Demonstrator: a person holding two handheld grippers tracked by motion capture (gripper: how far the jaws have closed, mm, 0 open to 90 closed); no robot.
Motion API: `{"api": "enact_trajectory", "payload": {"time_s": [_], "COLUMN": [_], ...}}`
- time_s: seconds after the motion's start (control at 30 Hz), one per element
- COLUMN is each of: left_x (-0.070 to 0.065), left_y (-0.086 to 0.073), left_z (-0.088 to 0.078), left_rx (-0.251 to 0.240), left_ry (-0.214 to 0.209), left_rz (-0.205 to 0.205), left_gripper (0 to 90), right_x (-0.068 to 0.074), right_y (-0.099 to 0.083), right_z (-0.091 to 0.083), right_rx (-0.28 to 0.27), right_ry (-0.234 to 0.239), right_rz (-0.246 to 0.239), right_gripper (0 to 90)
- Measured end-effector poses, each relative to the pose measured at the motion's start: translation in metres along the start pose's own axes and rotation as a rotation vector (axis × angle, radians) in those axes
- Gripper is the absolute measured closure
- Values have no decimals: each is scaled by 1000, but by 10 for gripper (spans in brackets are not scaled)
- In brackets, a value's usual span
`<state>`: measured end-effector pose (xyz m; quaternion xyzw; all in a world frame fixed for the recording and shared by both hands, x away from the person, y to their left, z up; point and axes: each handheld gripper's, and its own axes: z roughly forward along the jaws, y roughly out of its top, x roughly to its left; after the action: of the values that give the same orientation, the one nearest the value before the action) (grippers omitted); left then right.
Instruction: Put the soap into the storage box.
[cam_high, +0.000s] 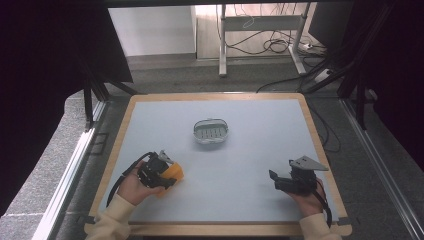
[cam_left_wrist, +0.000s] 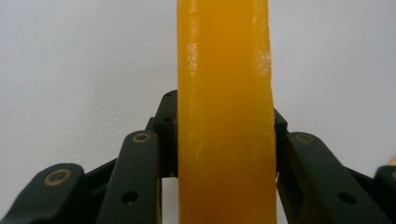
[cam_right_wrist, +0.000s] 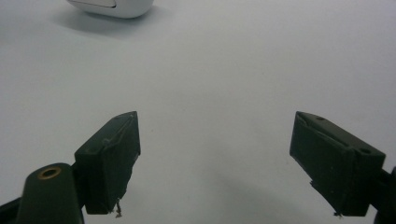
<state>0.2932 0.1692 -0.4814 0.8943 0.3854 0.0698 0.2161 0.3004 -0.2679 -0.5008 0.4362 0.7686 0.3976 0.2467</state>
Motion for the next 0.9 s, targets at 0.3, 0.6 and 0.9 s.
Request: {"api": "enact_trajectory", "payload": {"time_s": [0.3, 0.6, 0.9], "left_x": [1, 6, 8], "left_y": [9, 14, 19], "left_z": [-6, -14, -16], "left_rx": [-17, -33, -40], "left_ry": [-26, -21, -39], "left_rz": [13, 19, 27], "left_gripper": [623, 624, 624], "right_x": [2, 1, 1], "right_y": [1, 0, 0], "right_z": [-1, -1, -1], "right_rx": [-8, -3, 2], "right_ry": [2, 0, -2], "right_rz": [-5, -2, 0], "right_gripper": [164, 164, 167]}}
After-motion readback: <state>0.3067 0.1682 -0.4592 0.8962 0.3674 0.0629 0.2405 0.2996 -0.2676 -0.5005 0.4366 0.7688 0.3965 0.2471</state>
